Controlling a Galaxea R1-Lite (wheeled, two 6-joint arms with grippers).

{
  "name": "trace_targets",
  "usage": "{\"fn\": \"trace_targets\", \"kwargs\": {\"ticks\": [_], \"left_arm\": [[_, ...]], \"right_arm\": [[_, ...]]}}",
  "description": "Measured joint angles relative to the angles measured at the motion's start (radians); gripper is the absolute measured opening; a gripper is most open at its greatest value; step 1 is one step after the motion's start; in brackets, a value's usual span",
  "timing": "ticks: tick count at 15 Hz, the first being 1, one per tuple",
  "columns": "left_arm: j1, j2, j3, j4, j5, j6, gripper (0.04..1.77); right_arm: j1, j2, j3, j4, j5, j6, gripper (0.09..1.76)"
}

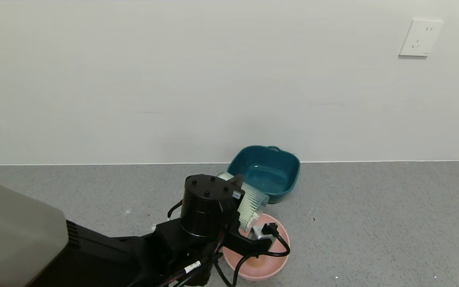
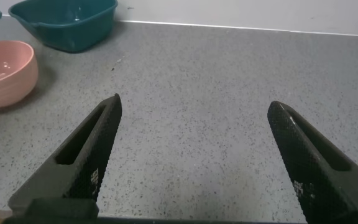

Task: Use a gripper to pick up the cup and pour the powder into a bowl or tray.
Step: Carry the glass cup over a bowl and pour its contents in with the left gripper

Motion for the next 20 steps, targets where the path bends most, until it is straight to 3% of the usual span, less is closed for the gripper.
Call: {"fn": "trace_targets", "kwargs": {"ticks": [9,13,16,20], "left_arm": [[-0.023,0.010,0.044,-0.025,0.007,0.056,1.30],[-0.034,0.013,0.067,-0.031,0.041,0.093,1.30],[-0.035,0.018,0.069,-0.103,0.046,0.157,1.30],[-0.033,0.028,0.068,-0.111,0.047,0.179,1.30]], "right_arm": [[0.000,0.000,0.000,0.000,0.001,0.000,1.71],[0.000,0.000,0.000,0.000,0.000,0.000,1.71],[0.000,0.000,0.000,0.000,0.000,0.000,1.71],[0.000,0.000,0.000,0.000,0.000,0.000,1.71]]}}
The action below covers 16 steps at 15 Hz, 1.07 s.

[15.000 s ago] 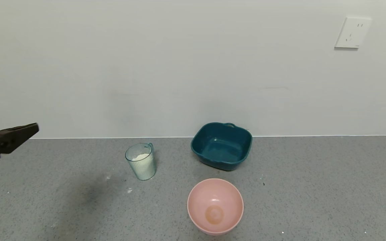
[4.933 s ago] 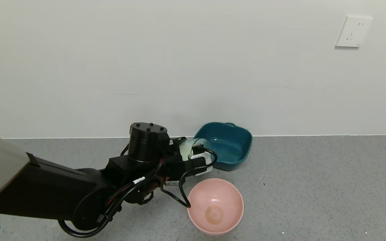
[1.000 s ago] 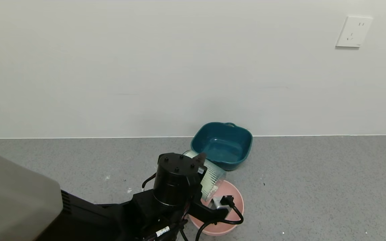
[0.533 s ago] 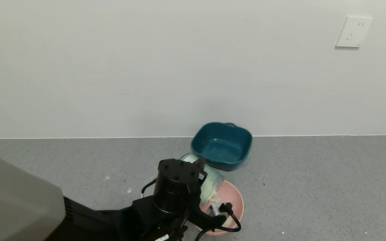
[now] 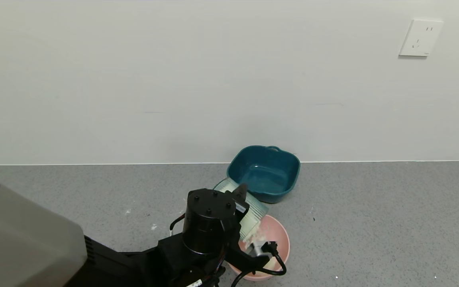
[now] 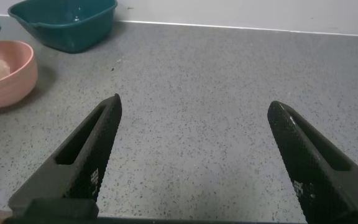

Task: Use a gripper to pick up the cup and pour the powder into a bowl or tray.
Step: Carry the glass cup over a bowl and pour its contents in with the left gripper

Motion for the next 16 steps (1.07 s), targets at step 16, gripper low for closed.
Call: {"fn": "trace_targets", "kwargs": {"ticks": [16], "left_arm": [[-0.003,0.010,0.004,-0.002,0.022,0.018,1.30]], "right_arm": [[0.000,0.000,0.000,0.000,0.000,0.000,1.71]]}}
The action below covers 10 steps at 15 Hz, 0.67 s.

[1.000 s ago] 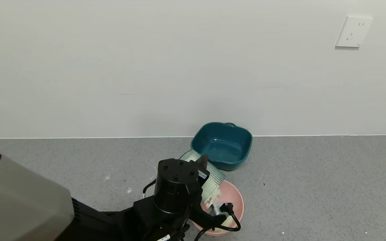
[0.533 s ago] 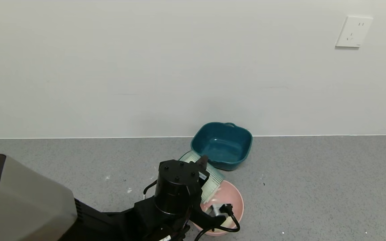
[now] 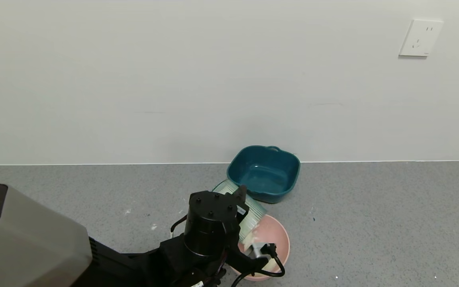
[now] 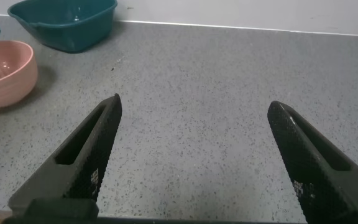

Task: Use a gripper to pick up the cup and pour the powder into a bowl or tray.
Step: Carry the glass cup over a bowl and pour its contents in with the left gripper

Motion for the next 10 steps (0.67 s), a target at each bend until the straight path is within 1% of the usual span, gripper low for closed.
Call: {"fn": "trace_targets", "kwargs": {"ticks": [10], "left_arm": [[-0.007,0.002,0.009,-0.003,0.013,-0.003,1.30]], "right_arm": [[0.000,0.000,0.000,0.000,-0.001,0.000,1.71]]}}
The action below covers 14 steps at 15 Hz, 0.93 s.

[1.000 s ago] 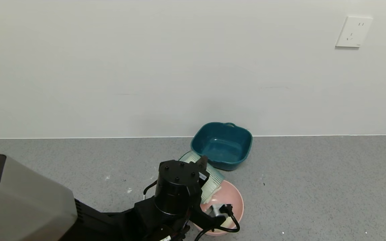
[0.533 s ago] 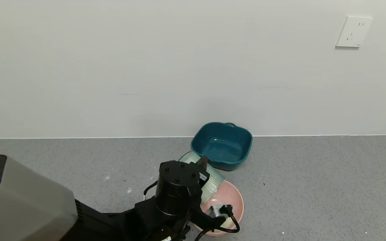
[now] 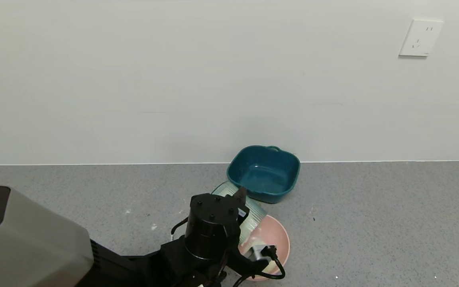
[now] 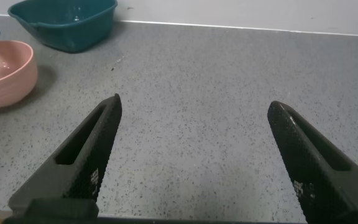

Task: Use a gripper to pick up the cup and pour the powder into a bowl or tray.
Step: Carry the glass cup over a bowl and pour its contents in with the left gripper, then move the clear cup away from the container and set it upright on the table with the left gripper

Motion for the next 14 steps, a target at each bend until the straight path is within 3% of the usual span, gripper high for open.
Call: {"fn": "trace_targets", "kwargs": {"ticks": [9,14], "left_arm": [[0.003,-0.009,0.000,-0.014,-0.016,-0.043,1.30],[0.005,-0.026,0.001,-0.009,-0.029,-0.238,1.30]], "right_arm": [[0.000,0.000,0.000,0.000,0.000,0.000,1.71],[0.000,0.000,0.000,0.000,0.000,0.000,1.71]]}}
